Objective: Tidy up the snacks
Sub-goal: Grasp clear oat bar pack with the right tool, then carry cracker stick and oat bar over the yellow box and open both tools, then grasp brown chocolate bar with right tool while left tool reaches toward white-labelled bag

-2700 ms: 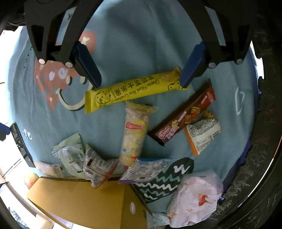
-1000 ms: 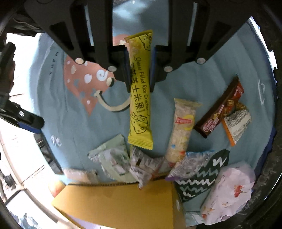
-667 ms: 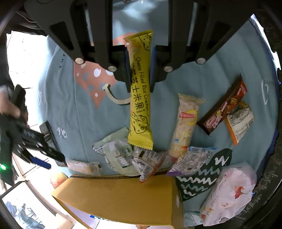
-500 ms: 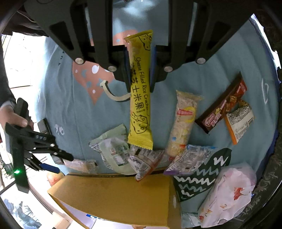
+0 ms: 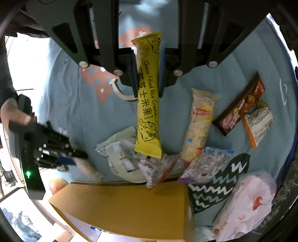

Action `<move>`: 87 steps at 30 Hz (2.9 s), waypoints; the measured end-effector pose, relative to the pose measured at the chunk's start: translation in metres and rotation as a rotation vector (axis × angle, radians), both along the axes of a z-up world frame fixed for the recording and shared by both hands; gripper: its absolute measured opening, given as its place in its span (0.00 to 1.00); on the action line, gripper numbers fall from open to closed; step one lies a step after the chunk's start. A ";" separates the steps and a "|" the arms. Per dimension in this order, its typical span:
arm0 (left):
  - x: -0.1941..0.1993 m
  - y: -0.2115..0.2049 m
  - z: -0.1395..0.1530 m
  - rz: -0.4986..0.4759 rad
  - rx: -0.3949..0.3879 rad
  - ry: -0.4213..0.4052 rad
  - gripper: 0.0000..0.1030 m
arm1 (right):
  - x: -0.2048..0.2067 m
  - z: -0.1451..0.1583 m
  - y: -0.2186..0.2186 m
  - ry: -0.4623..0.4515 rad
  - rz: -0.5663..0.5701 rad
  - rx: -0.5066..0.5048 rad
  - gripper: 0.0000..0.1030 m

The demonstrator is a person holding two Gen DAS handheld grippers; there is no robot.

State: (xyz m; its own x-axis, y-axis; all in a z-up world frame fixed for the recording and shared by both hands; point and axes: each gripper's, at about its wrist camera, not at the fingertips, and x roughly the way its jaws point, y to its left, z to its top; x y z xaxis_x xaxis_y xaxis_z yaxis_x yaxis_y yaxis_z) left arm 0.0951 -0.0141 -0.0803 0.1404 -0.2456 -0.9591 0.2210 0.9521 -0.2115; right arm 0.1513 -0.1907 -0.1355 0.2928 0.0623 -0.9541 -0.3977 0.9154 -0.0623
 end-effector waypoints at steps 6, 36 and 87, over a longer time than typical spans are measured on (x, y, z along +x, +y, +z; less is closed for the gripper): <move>-0.004 0.009 0.012 -0.003 -0.003 -0.028 0.19 | -0.038 0.005 0.003 0.061 -0.144 0.205 0.27; 0.053 -0.055 0.136 -0.016 -0.003 -0.295 0.19 | -0.056 0.170 -0.031 -0.224 -0.368 0.503 0.27; 0.108 0.040 0.098 0.296 0.146 -0.302 0.94 | -0.005 0.134 -0.055 -0.282 -0.541 0.480 0.62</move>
